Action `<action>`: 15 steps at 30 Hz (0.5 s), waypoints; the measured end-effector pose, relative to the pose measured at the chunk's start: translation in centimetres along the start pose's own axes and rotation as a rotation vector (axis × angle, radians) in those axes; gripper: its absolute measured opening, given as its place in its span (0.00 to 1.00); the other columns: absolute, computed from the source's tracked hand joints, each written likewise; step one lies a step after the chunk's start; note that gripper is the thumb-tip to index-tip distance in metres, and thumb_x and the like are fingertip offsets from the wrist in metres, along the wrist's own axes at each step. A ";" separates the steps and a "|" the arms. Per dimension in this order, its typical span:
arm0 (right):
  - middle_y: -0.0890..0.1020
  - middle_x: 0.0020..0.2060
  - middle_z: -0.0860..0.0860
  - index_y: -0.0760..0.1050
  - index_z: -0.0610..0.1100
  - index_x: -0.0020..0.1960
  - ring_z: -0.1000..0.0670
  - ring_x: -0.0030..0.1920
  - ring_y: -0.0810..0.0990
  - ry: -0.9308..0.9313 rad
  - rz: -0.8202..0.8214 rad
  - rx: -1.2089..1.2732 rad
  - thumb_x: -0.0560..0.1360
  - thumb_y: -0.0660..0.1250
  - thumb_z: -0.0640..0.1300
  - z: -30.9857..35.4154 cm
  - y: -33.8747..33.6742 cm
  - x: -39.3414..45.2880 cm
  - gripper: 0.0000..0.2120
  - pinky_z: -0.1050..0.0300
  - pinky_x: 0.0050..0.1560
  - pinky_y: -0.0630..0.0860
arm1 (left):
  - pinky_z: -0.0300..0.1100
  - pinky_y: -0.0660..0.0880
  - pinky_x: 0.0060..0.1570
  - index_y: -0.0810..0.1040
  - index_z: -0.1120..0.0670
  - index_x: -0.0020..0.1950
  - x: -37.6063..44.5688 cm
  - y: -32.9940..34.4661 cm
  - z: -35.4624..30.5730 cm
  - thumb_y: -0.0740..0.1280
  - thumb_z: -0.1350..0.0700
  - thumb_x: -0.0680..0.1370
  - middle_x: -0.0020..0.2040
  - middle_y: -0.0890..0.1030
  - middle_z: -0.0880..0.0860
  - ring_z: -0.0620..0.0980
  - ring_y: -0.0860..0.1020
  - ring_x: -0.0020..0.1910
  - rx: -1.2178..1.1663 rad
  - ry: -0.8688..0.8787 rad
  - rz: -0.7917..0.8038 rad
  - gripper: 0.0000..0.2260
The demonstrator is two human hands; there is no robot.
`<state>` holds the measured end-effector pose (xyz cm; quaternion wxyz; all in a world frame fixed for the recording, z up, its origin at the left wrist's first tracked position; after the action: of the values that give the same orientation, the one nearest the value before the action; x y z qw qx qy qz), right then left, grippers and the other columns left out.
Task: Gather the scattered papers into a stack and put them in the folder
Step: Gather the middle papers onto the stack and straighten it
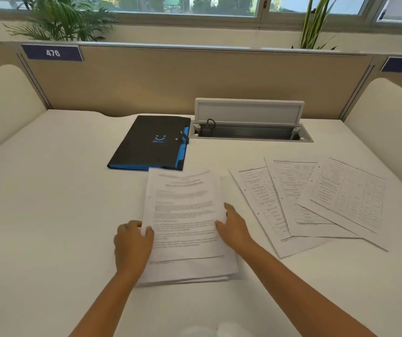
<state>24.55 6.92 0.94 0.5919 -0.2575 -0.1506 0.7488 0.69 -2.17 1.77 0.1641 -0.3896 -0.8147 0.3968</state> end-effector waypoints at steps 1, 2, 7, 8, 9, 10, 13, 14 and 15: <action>0.69 0.67 0.44 0.58 0.42 0.72 0.49 0.63 0.71 0.012 0.004 -0.062 0.77 0.61 0.41 -0.4 0.3 -0.1 0.25 0.59 0.62 0.68 | 0.53 0.70 0.56 0.72 0.61 0.61 0.1 0.0 0.5 0.63 0.52 0.76 0.61 0.73 0.64 0.63 0.71 0.59 0.048 -0.037 0.007 0.17; 0.68 0.67 0.43 0.58 0.42 0.72 0.47 0.64 0.70 0.016 -0.001 -0.124 0.77 0.62 0.42 -0.8 0.5 -0.1 0.26 0.55 0.65 0.69 | 0.54 0.69 0.58 0.71 0.61 0.63 0.3 0.0 0.9 0.63 0.52 0.76 0.62 0.73 0.64 0.64 0.70 0.61 0.064 -0.067 0.017 0.19; 0.67 0.65 0.44 0.61 0.42 0.71 0.46 0.64 0.67 -0.026 -0.026 -0.278 0.76 0.62 0.45 -0.7 0.7 -0.8 0.25 0.55 0.63 0.68 | 0.54 0.66 0.64 0.63 0.62 0.69 1.6 1.1 1.0 0.63 0.51 0.76 0.68 0.69 0.63 0.62 0.68 0.66 -0.209 -0.196 0.183 0.25; 0.66 0.65 0.45 0.60 0.43 0.71 0.46 0.65 0.65 -0.036 -0.037 -0.295 0.76 0.62 0.45 -0.7 0.7 -0.9 0.25 0.56 0.64 0.66 | 0.53 0.66 0.64 0.63 0.61 0.69 1.8 1.4 1.1 0.63 0.51 0.77 0.68 0.68 0.62 0.61 0.68 0.66 -0.281 -0.241 0.228 0.25; 0.66 0.66 0.45 0.59 0.43 0.72 0.47 0.66 0.64 -0.041 -0.049 -0.303 0.76 0.62 0.45 -0.8 0.7 -1.1 0.26 0.56 0.64 0.65 | 0.52 0.68 0.62 0.64 0.62 0.68 2.1 1.6 1.2 0.63 0.51 0.77 0.68 0.69 0.62 0.61 0.71 0.64 -0.341 -0.273 0.271 0.24; 0.65 0.66 0.45 0.59 0.43 0.72 0.47 0.67 0.63 -0.043 -0.058 -0.304 0.76 0.62 0.45 -0.9 0.6 -1.2 0.26 0.56 0.65 0.65 | 0.51 0.71 0.57 0.68 0.63 0.65 2.3 1.7 1.2 0.63 0.52 0.77 0.66 0.72 0.63 0.60 0.75 0.59 -0.393 -0.284 0.314 0.21; 0.66 0.66 0.45 0.58 0.44 0.72 0.46 0.67 0.64 -0.031 -0.054 -0.290 0.76 0.63 0.46 -1.2 0.3 -1.0 0.27 0.55 0.66 0.65 | 0.46 0.76 0.43 0.76 0.64 0.53 2.4 2.0 1.1 0.63 0.56 0.77 0.53 0.81 0.63 0.57 0.79 0.43 -0.523 -0.284 0.415 0.12; 0.66 0.66 0.45 0.58 0.44 0.72 0.46 0.67 0.65 -0.022 -0.049 -0.275 0.76 0.63 0.46 -1.3 0.2 -0.9 0.28 0.54 0.66 0.65 | 0.45 0.76 0.42 0.77 0.64 0.52 2.4 2.2 1.1 0.63 0.58 0.77 0.52 0.81 0.62 0.57 0.79 0.43 -0.533 -0.278 0.430 0.10; 0.67 0.66 0.44 0.58 0.44 0.72 0.46 0.66 0.65 -0.010 -0.045 -0.255 0.76 0.64 0.47 -1.3 0.1 -0.8 0.28 0.53 0.66 0.66 | 0.45 0.76 0.42 0.77 0.63 0.53 2.2 2.4 1.0 0.63 0.59 0.77 0.52 0.81 0.61 0.57 0.79 0.43 -0.537 -0.264 0.437 0.09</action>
<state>25.39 6.04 -0.02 0.5703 -0.3235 -0.2534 0.7113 -0.12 -0.07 -0.83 -0.1393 -0.5290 -0.8015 0.2417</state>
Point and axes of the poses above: each hand's wrist, its own x-axis towards the middle knuckle, its own y-axis out of the palm, z = x × y, the point moved 8 cm from there along x, towards the middle knuckle
